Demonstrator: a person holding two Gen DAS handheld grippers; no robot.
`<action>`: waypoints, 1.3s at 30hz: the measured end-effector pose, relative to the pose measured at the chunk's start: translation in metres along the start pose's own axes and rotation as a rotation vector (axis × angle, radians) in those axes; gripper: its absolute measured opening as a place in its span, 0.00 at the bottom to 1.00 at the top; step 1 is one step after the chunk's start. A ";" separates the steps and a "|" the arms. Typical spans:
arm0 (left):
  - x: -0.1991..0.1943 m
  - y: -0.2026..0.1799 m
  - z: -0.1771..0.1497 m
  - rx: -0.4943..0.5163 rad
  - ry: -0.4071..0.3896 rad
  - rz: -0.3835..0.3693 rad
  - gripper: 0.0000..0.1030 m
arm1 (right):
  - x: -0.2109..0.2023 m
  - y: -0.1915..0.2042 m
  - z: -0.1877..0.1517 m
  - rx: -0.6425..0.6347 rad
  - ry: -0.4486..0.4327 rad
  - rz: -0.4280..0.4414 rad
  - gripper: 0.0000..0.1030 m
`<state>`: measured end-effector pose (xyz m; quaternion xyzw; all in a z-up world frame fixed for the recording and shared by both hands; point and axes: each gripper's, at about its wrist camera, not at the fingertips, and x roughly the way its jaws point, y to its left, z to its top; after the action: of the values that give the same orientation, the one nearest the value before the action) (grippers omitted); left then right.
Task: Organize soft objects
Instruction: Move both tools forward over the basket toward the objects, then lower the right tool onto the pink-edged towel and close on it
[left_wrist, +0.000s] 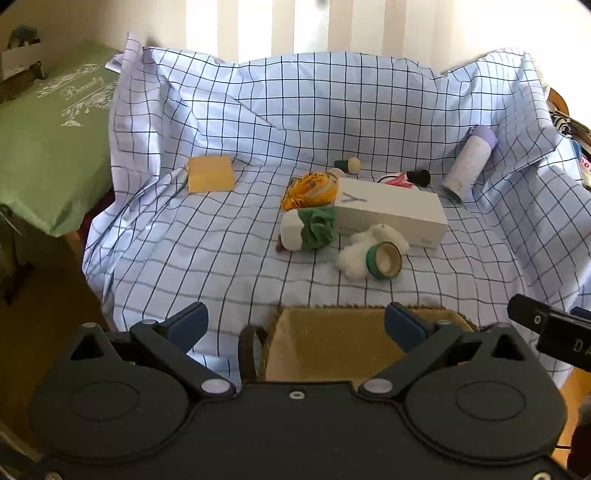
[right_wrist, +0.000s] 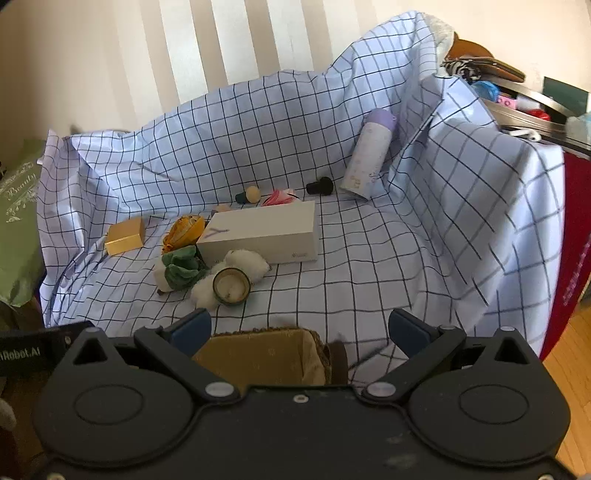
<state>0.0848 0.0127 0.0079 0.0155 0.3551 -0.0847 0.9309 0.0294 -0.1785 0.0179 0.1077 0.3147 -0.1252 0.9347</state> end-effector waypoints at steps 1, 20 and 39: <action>0.004 0.001 0.003 0.000 0.004 0.002 0.96 | 0.004 0.000 0.002 -0.004 0.003 -0.001 0.99; 0.102 0.015 0.063 0.009 0.112 0.009 0.96 | 0.114 0.009 0.063 -0.080 0.109 0.019 0.99; 0.211 0.004 0.162 0.058 0.034 0.043 0.96 | 0.277 -0.001 0.162 -0.092 0.080 -0.082 0.99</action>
<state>0.3470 -0.0291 -0.0110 0.0516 0.3676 -0.0746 0.9256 0.3332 -0.2707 -0.0264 0.0567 0.3613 -0.1444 0.9195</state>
